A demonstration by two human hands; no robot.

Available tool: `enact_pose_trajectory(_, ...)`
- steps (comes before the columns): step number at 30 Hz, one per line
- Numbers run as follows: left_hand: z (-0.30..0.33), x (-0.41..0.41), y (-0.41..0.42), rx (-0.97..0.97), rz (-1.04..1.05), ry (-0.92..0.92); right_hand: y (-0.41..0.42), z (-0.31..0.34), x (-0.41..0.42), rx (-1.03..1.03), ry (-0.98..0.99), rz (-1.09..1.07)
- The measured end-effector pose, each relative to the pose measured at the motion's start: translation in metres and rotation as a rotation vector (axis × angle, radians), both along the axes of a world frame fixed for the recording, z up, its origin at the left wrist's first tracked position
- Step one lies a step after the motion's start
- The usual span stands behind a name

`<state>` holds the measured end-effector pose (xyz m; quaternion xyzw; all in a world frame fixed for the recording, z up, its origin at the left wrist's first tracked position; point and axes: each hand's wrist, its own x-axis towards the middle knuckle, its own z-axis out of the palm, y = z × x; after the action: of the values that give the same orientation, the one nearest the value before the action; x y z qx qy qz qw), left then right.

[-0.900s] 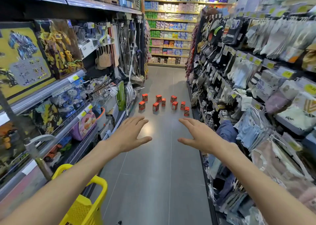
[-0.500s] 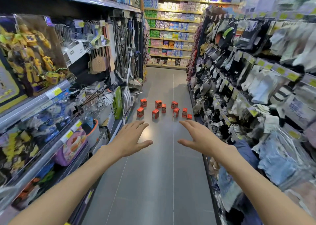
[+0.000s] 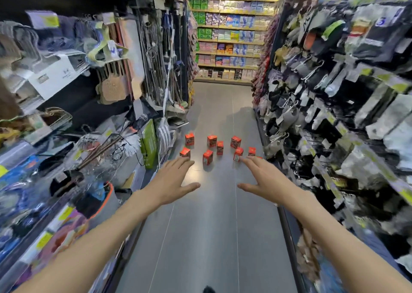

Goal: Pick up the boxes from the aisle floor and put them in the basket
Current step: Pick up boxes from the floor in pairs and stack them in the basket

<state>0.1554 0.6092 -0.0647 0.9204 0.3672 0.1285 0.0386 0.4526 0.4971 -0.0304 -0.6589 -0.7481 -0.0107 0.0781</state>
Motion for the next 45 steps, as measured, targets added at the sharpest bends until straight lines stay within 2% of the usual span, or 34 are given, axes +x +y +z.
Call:
enact_pose_trajectory(14, 0.002, 0.128, 0.356, -0.039, 0.036, -0.038, 0.388, -0.008, 0.139, -0.061, 0.049, 0.040)
enact_pose_trajectory(25, -0.043, 0.205, 0.679, -0.074, 0.066, 0.014, 0.699, -0.041, 0.211, -0.092, 0.092, 0.038)
enact_pose_trajectory(32, -0.062, 0.260, 0.844, -0.139, 0.053, 0.040, 0.861, -0.057, 0.268, -0.122, 0.096, 0.065)
enact_pose_trajectory(40, -0.131, 0.326, 1.042, -0.128, 0.073, 0.091, 1.071, -0.128, 0.340, -0.160, 0.108, 0.130)
enact_pose_trajectory(45, -0.200, 0.370, 1.169, -0.153, 0.087, 0.104, 1.207, -0.199, 0.371, -0.207, 0.093, 0.197)
